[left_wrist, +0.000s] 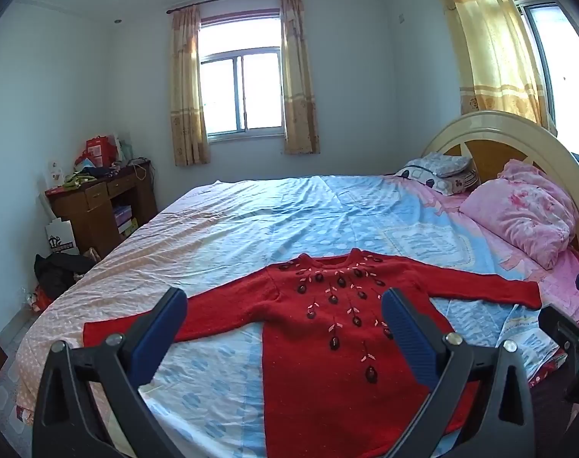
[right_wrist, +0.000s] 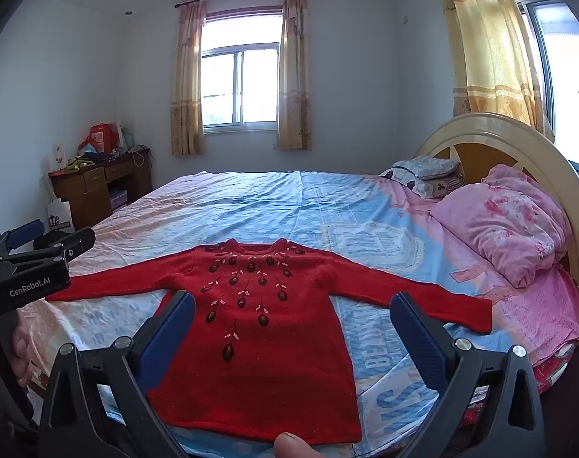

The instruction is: Fold small clothes

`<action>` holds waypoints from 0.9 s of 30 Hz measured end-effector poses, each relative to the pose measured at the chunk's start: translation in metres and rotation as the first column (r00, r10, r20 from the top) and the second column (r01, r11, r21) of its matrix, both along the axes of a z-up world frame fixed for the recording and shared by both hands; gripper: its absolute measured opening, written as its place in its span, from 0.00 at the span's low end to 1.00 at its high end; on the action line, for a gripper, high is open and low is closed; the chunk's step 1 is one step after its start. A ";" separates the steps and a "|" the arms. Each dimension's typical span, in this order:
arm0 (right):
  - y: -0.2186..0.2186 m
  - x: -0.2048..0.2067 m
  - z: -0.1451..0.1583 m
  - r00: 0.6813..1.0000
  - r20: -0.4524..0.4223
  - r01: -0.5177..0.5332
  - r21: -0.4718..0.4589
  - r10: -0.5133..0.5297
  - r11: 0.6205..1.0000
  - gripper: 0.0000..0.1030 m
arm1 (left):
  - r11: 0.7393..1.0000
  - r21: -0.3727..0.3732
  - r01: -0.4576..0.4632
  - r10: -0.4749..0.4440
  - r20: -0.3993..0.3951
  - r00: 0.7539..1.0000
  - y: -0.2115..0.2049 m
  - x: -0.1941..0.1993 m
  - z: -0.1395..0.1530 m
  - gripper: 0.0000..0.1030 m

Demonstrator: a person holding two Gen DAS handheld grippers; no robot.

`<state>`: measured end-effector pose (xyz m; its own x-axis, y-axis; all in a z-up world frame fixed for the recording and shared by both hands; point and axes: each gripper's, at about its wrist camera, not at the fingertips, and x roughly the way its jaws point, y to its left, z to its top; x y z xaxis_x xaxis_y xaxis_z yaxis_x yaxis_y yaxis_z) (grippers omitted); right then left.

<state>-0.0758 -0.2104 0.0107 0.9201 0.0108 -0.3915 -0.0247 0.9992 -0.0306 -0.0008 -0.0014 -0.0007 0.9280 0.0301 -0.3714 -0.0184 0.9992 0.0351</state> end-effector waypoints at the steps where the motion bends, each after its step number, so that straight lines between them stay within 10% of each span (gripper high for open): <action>1: -0.001 -0.001 0.002 1.000 0.000 0.000 0.002 0.000 1.000 0.99 | 1.000 0.000 0.000 0.000 0.001 1.000 0.000 0.000 0.000 1.00; 27: 0.000 0.000 -0.004 1.000 -0.002 -0.005 -0.004 0.005 1.000 0.99 | 1.000 0.000 -0.001 0.001 0.005 1.000 0.002 -0.001 0.000 1.00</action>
